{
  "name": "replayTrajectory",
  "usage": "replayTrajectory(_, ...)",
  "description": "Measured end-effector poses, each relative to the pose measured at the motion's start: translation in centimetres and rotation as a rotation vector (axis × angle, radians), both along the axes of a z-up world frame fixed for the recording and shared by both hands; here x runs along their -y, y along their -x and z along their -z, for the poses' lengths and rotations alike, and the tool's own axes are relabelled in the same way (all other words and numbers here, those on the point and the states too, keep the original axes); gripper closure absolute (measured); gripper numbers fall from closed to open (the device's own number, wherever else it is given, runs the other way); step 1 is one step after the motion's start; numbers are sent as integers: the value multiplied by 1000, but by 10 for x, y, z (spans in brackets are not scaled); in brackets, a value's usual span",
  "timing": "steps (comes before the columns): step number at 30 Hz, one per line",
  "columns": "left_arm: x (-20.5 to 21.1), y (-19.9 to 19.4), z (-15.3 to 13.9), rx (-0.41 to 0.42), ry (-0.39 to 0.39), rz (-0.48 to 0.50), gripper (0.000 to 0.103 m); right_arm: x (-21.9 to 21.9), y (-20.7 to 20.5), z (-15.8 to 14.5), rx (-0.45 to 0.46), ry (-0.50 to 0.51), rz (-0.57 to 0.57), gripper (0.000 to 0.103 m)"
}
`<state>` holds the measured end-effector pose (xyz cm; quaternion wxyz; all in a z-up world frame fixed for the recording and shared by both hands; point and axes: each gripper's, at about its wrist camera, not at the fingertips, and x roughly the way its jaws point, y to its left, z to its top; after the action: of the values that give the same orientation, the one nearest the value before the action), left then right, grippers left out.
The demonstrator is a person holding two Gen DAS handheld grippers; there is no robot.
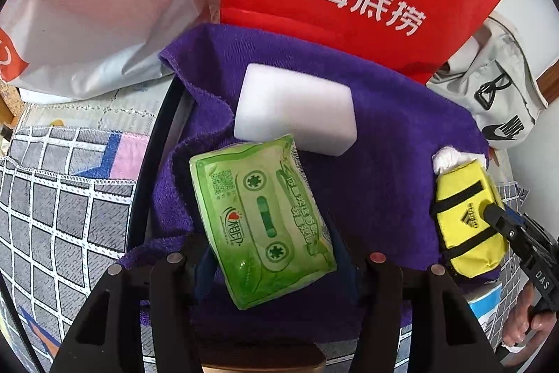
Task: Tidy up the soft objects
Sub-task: 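Open the left gripper on the wipes while the right releases the pouch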
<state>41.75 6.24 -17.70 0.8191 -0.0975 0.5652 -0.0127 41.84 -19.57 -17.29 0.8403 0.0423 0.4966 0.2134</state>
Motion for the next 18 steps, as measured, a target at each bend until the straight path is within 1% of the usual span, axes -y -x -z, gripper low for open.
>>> replayTrajectory(3, 2, -2, 2, -8, -6, -2, 41, -3, 2, -1, 11, 51, 10, 69)
replayTrajectory(4, 3, -3, 2, -7, -18, 0, 37, -4, 2, -2, 11, 72, 11, 66)
replayTrajectory(6, 9, -3, -1, 9, -50, 2, 32, -7, 3, -3, 13, 103, 0, 53)
replayTrajectory(7, 11, -2, -2, 17, -61, 3, 31, -8, 4, -3, 17, 112, 1, 51)
replayTrajectory(11, 14, 0, -9, 27, -73, 6, 30, -10, 6, -5, 21, 141, 1, 48)
replayTrajectory(15, 14, 5, -15, 38, -78, 8, 30, -9, 8, -11, 30, 135, 8, 43)
replayTrajectory(18, 12, 14, -22, 48, -80, 5, 30, -12, 13, -20, 47, 131, 10, 42)
